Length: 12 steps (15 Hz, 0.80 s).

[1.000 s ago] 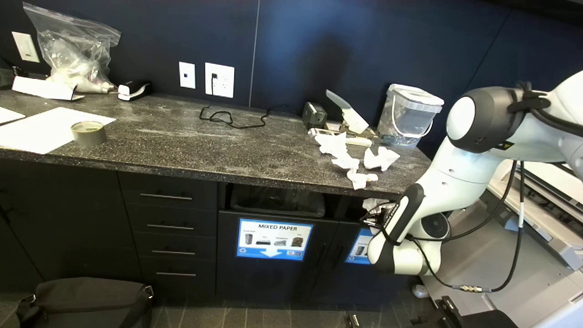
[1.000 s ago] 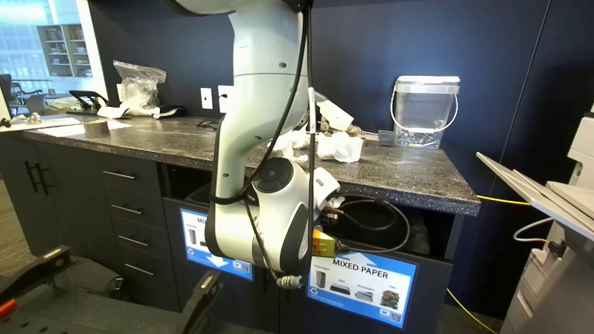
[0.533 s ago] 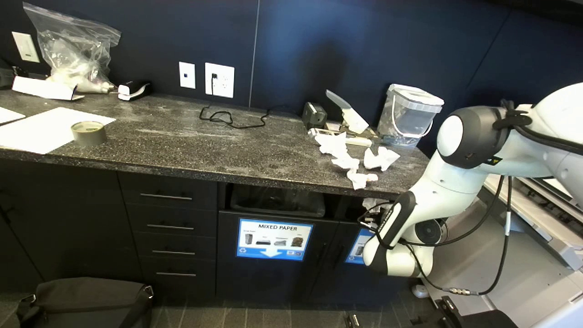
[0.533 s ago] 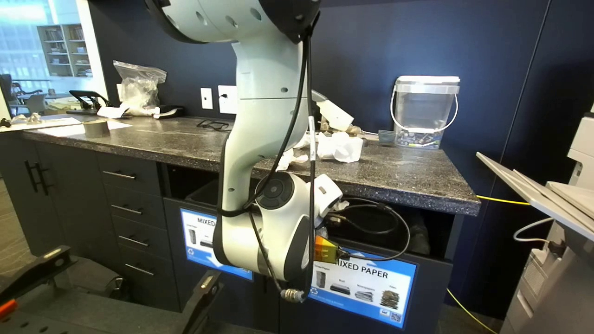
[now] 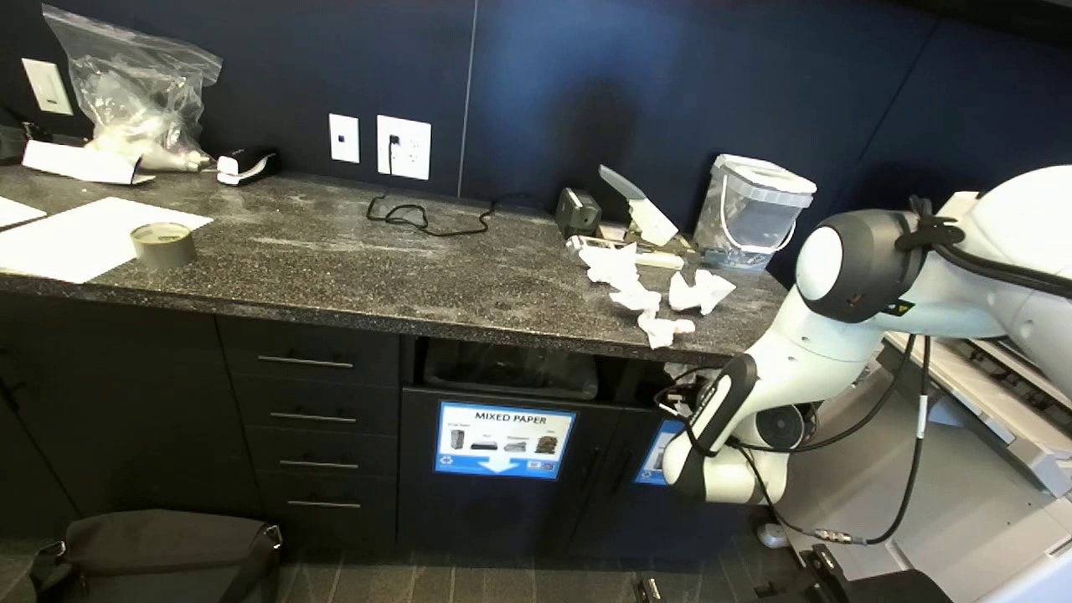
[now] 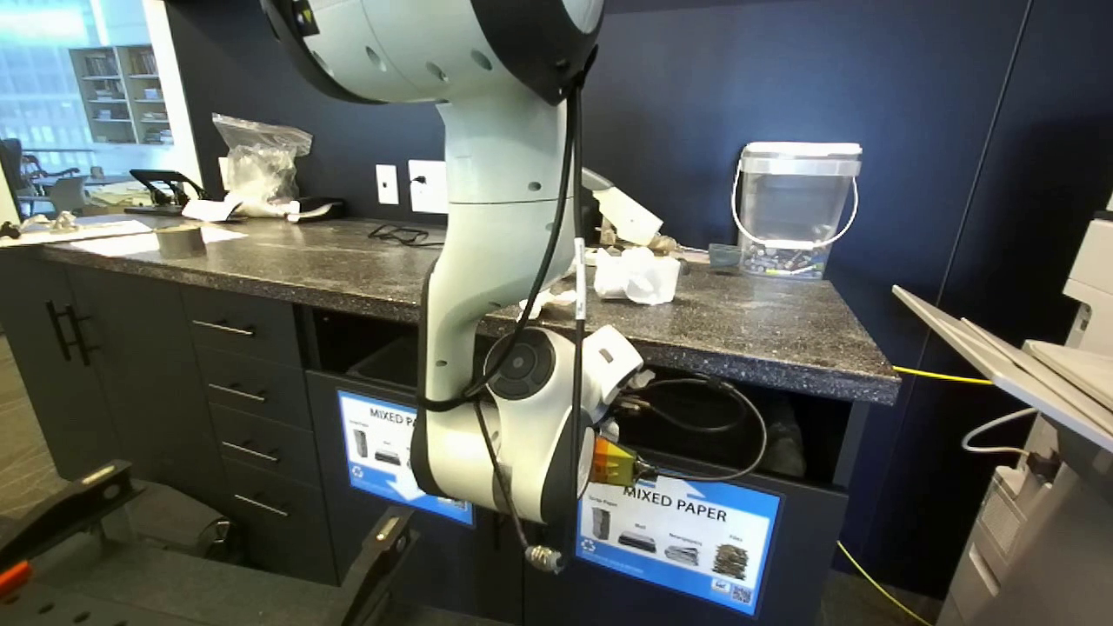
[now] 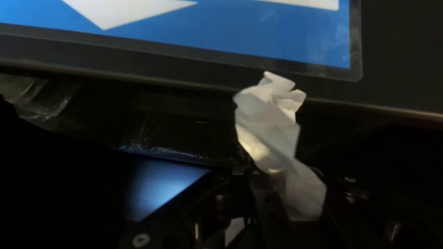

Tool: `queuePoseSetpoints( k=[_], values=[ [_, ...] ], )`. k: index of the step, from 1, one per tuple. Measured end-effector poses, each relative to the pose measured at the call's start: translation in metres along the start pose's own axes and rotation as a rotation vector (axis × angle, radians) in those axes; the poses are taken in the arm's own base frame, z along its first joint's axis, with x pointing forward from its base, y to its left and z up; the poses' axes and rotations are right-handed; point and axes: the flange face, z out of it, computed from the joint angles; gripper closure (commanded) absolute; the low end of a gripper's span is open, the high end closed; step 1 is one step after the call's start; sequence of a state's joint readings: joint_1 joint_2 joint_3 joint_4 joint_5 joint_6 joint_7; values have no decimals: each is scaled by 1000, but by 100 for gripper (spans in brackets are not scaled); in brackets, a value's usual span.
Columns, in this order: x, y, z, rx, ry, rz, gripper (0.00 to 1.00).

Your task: Remove all the paper trash from the base top and put them in the mixed paper bin on the right

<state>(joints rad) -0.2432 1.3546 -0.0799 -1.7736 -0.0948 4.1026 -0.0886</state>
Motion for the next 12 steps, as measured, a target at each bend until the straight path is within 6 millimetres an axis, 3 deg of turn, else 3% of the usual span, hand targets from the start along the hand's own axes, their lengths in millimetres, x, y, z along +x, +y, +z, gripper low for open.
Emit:
queuePoseSetpoints(
  k=[5, 12],
  values=[
    [16, -3, 27, 3, 34, 12, 87],
    [16, -10, 45, 16, 5, 6, 86]
  ],
)
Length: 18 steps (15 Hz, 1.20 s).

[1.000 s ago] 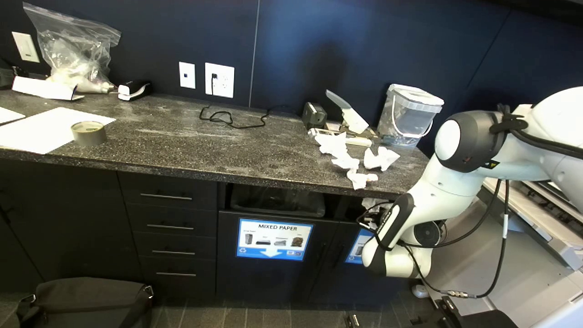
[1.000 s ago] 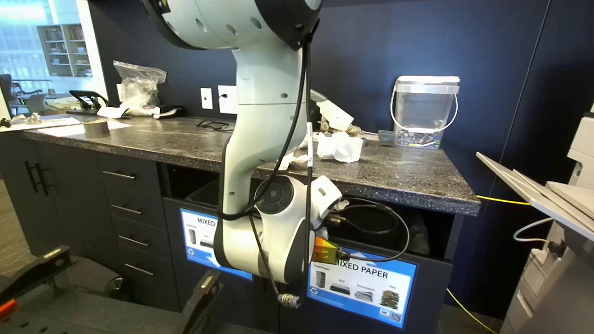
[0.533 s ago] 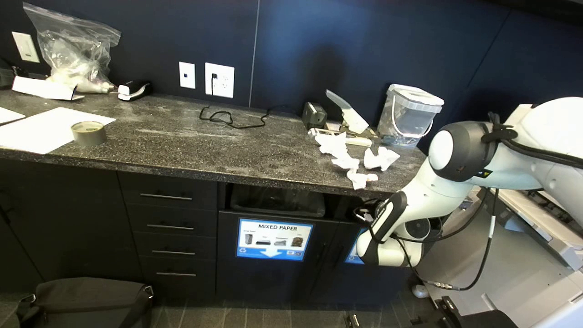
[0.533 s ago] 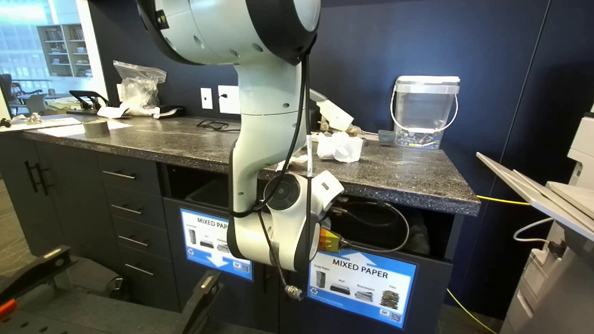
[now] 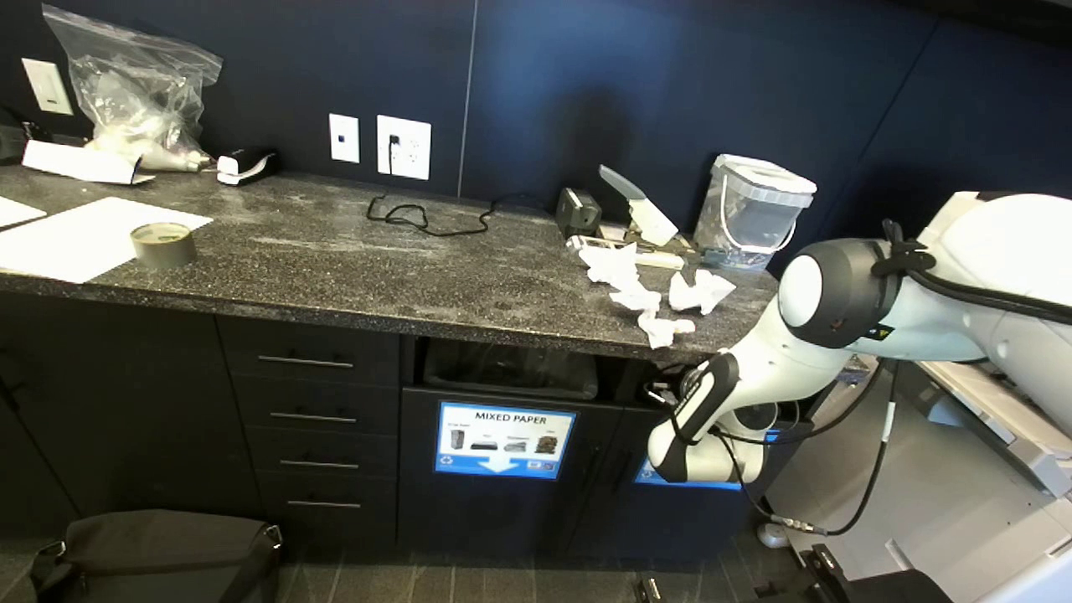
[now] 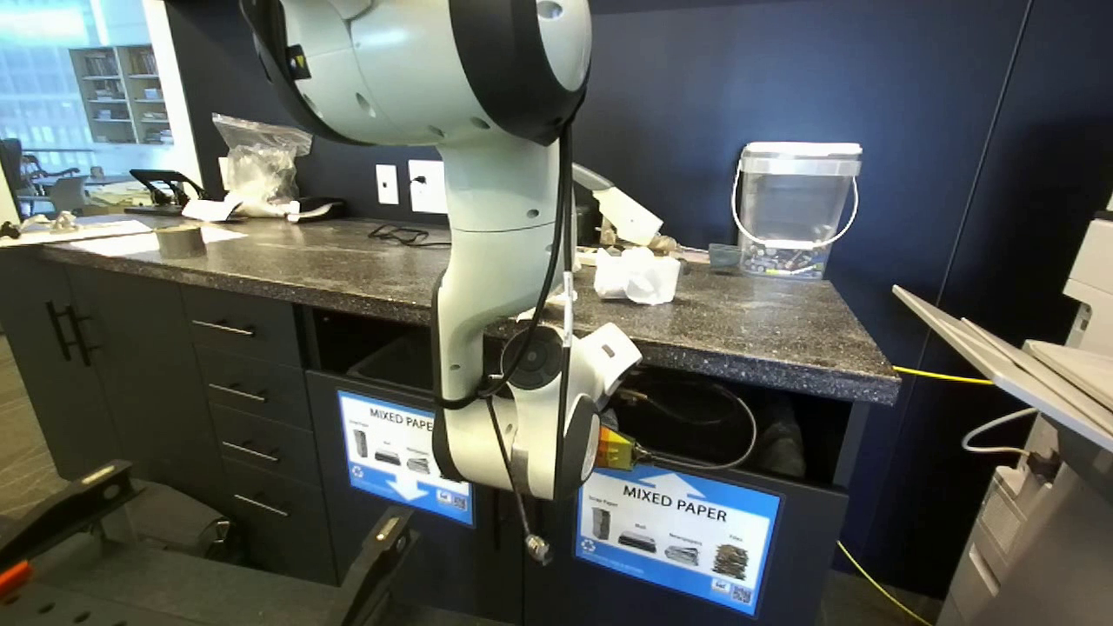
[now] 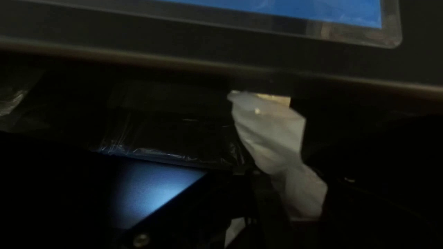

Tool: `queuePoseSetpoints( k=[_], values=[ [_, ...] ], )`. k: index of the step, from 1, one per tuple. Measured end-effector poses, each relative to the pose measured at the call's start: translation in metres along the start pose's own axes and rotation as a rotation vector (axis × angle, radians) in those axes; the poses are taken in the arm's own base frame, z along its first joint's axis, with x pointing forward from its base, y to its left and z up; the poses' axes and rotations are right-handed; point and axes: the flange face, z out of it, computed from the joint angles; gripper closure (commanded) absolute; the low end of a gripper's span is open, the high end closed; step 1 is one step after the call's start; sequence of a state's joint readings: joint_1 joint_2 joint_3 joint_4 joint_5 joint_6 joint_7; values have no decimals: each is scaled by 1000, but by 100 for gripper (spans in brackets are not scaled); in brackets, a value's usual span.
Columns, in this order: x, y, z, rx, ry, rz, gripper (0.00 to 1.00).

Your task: Remove all the paper trash from the base top and put them in the mixed paper bin on the right

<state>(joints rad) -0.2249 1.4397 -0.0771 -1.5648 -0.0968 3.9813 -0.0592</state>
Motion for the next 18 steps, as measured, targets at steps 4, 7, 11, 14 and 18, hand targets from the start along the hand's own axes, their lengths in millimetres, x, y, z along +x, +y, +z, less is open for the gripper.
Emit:
queuePoseSetpoints(
  k=[4, 7, 11, 14, 18],
  values=[
    [0, 0, 0, 0, 0, 0, 50],
    [0, 0, 0, 0, 1, -3, 27],
    [0, 0, 0, 0, 1, -8, 1],
    [2, -1, -1, 1, 0, -17, 0],
    [5, 0, -8, 1, -16, -37, 0]
  ],
)
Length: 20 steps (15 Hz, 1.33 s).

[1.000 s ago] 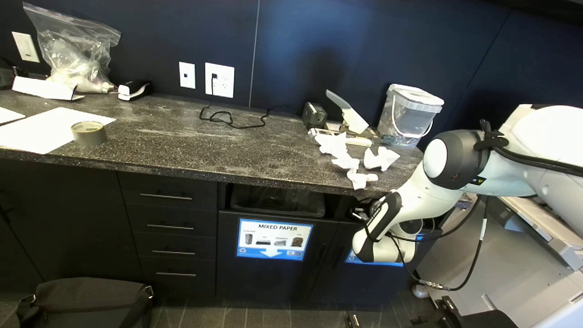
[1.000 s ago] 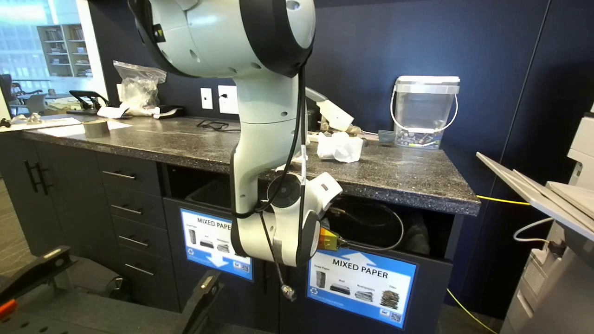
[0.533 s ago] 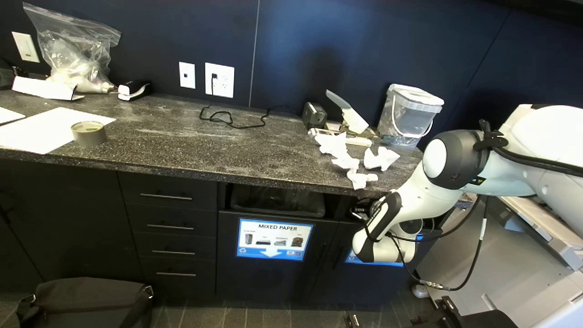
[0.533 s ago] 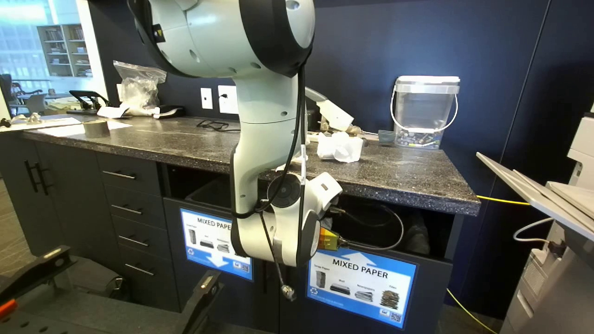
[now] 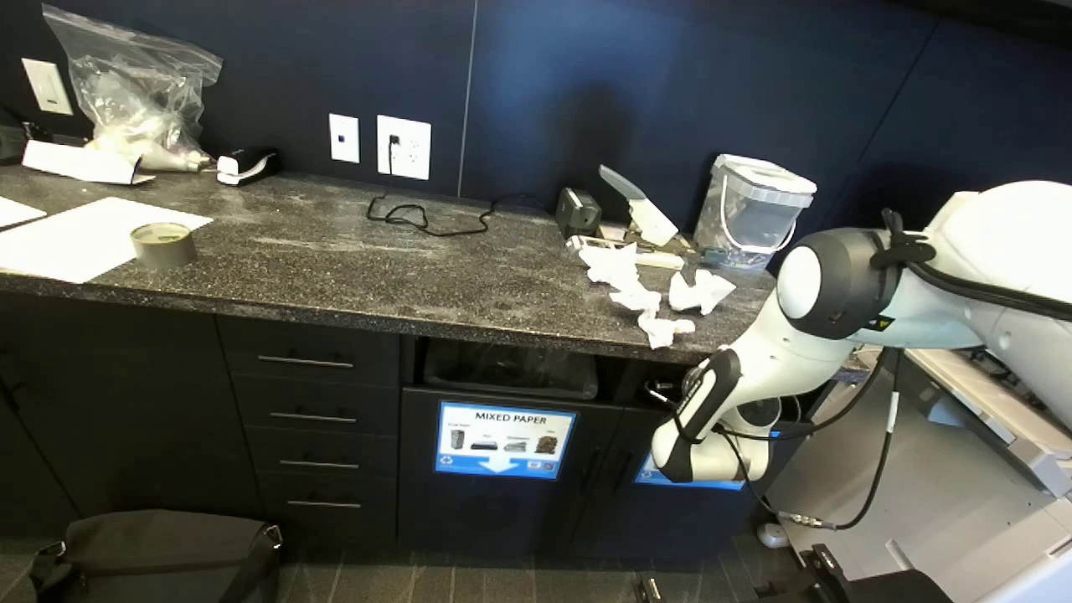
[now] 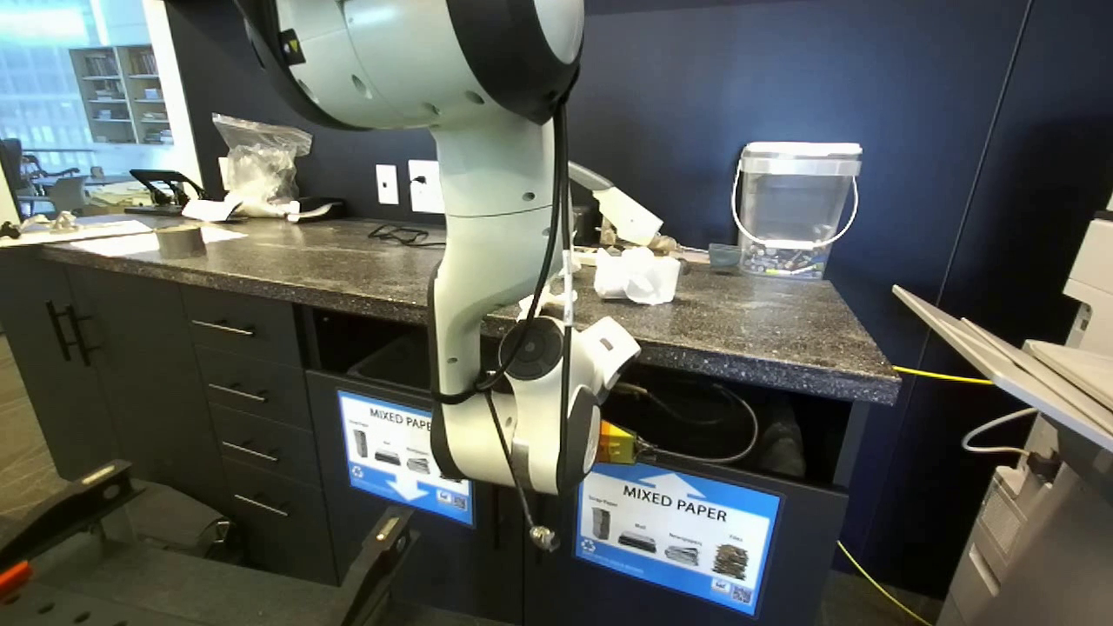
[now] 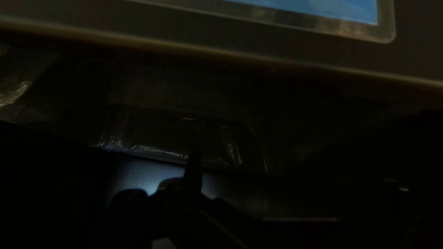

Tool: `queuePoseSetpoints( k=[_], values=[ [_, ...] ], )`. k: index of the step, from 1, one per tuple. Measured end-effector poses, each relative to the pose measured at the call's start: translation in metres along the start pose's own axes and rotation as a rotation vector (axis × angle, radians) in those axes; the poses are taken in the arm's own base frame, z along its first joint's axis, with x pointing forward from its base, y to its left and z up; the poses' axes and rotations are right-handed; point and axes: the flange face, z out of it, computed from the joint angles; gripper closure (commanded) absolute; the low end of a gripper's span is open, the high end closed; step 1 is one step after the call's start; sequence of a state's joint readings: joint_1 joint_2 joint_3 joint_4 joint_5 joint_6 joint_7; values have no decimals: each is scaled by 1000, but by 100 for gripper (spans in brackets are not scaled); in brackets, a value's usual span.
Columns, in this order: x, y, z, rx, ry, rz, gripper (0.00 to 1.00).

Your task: Remove all the paper trash from the base top and put them in the mixed paper bin on the right

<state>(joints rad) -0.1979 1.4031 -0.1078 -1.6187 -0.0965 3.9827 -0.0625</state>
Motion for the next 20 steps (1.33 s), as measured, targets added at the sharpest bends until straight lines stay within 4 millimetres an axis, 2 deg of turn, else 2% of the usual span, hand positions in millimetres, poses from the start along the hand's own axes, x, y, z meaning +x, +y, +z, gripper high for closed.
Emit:
queuePoseSetpoints(
  k=[4, 12, 16, 20],
  values=[
    [2, 7, -21, -6, -46, -16, 0],
    [17, 15, -78, 40, -209, -69, 0],
    [44, 12, -107, 104, -358, -139, 0],
    [89, -3, -135, 191, -529, -249, 0]
  ],
)
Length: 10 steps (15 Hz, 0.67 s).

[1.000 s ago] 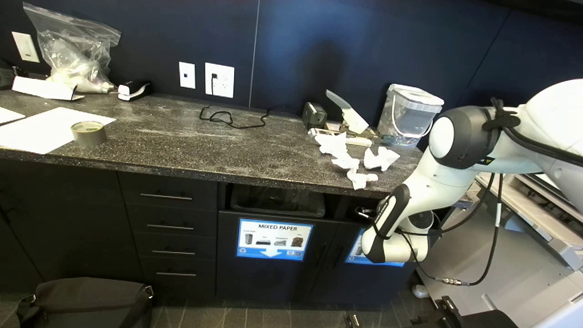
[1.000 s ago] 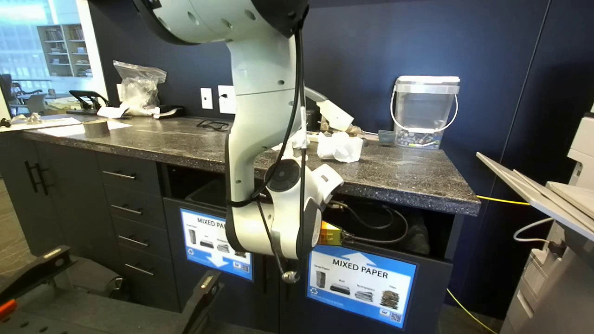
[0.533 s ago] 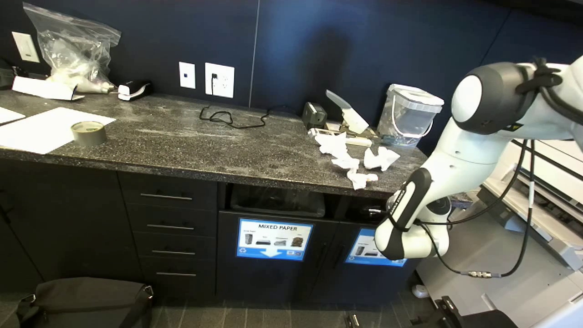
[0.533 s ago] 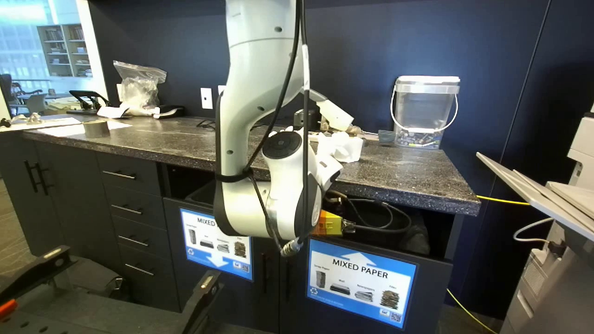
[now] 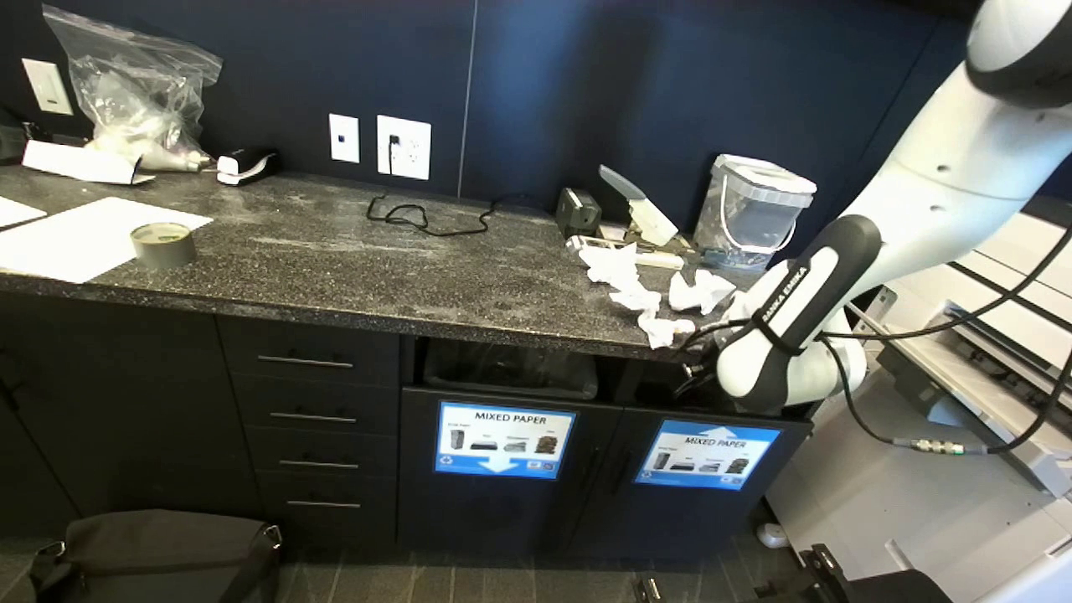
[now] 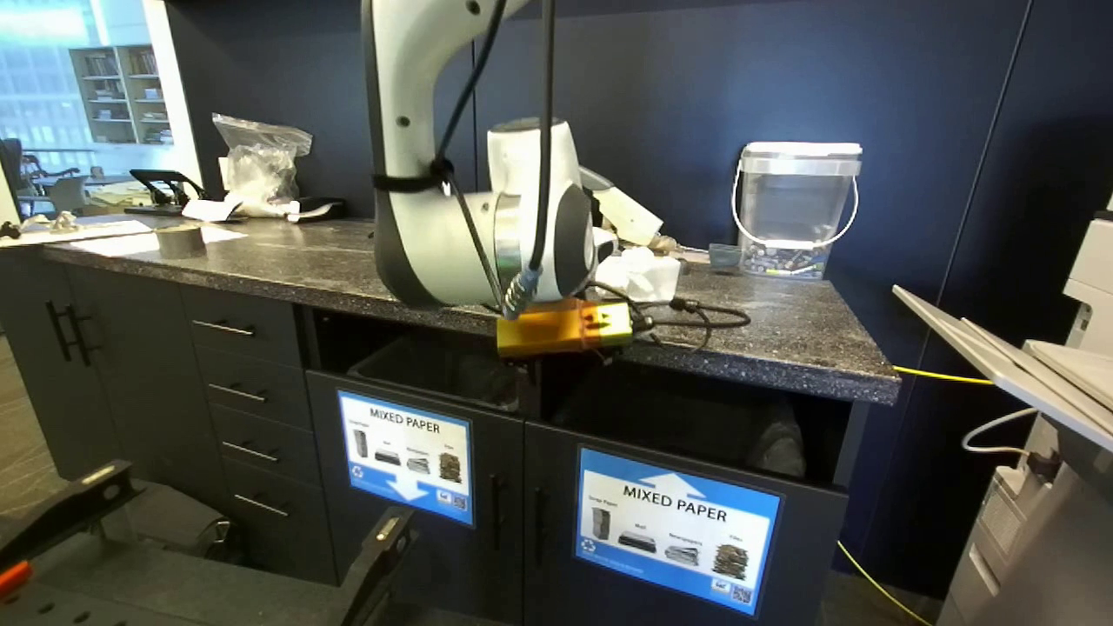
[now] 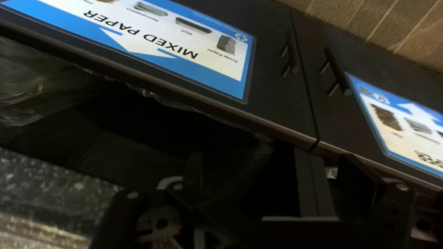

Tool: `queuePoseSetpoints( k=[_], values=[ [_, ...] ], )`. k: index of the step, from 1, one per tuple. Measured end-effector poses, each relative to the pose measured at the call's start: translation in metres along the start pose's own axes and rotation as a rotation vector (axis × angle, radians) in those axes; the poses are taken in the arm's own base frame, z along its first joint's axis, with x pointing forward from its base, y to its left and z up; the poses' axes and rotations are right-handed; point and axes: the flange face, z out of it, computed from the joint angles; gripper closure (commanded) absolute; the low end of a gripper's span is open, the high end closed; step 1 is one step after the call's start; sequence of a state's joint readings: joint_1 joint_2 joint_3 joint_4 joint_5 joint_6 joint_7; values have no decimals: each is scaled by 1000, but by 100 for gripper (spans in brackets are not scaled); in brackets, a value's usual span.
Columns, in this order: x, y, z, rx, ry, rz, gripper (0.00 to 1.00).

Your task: Remove all the paper trash from the base top and put them in the mixed paper bin on the right

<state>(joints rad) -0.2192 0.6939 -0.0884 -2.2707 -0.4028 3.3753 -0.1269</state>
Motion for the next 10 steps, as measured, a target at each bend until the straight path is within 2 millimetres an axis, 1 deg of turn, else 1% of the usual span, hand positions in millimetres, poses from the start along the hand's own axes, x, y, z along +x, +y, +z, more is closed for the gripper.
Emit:
queuePoseSetpoints(
  k=[3, 5, 8, 10],
  values=[
    [28, -9, -42, 41, -103, -85, 0],
    [48, -12, -70, 55, -136, -132, 0],
    [76, -14, -106, 74, -125, -177, 0],
    [93, -15, -124, 86, -84, -198, 0]
  ],
)
